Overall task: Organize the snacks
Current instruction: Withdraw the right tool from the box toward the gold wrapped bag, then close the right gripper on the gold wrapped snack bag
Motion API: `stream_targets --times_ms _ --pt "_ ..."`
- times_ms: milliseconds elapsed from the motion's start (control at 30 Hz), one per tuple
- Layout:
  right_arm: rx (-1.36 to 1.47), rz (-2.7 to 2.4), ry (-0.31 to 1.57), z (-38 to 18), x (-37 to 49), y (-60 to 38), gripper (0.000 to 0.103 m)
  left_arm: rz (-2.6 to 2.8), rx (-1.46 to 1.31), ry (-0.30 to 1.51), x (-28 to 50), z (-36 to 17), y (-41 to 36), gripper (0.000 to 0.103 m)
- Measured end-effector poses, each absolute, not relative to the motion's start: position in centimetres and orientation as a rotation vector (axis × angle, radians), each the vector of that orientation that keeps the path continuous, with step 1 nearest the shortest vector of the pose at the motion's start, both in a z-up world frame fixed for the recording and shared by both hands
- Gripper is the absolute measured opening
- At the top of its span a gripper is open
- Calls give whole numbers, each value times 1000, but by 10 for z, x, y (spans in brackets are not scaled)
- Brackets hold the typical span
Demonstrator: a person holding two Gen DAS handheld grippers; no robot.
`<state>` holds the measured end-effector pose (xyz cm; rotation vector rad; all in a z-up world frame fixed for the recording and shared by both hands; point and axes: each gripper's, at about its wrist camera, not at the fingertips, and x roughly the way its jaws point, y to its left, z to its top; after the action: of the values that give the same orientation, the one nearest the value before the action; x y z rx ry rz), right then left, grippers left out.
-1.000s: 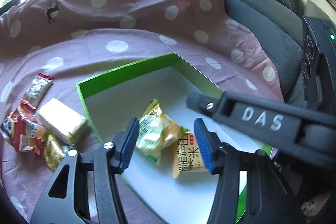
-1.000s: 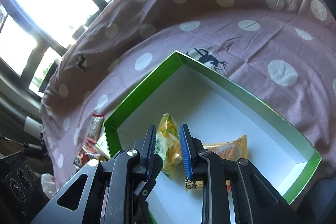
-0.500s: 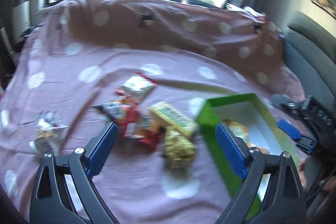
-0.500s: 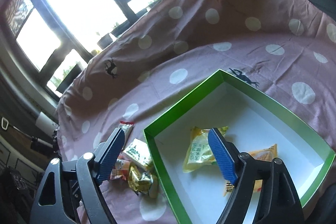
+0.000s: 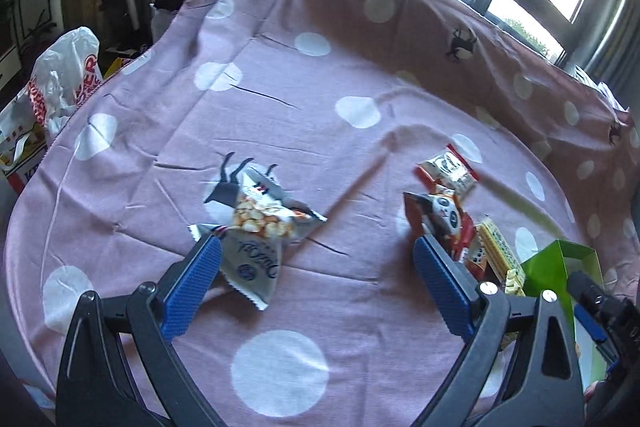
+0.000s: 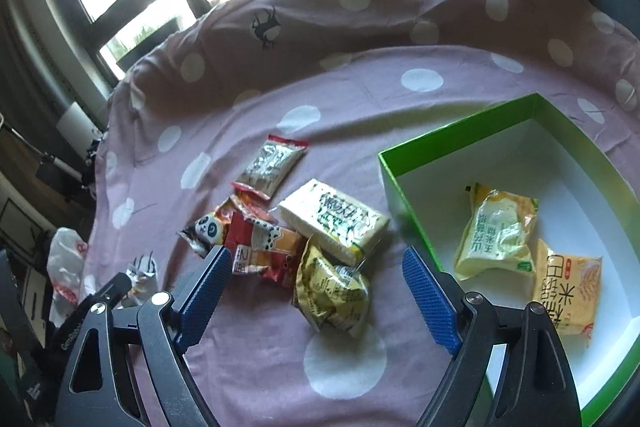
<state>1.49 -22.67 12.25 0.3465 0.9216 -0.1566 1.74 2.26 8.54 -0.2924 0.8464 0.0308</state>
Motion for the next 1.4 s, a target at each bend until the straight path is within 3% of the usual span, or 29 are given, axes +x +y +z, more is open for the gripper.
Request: stream_targets --times_ms 533,833,900,967,1067,1400 --pt "-19 -339 1119 67 44 -192 82 -8 -275 912 19 81 27 96" --pt "1 -270 1220 42 59 -183 77 -10 -275 935 20 77 25 96" --pt "38 -246 1246 36 61 -187 74 -9 -275 942 21 76 25 96" --pt "64 -233 1237 37 61 -189 63 -10 -273 949 21 74 24 96" --pt "89 -210 1229 40 58 -191 59 -9 -267 957 21 73 21 96" --pt "222 17 1238 57 38 -174 57 -3 -247 965 23 71 19 96"
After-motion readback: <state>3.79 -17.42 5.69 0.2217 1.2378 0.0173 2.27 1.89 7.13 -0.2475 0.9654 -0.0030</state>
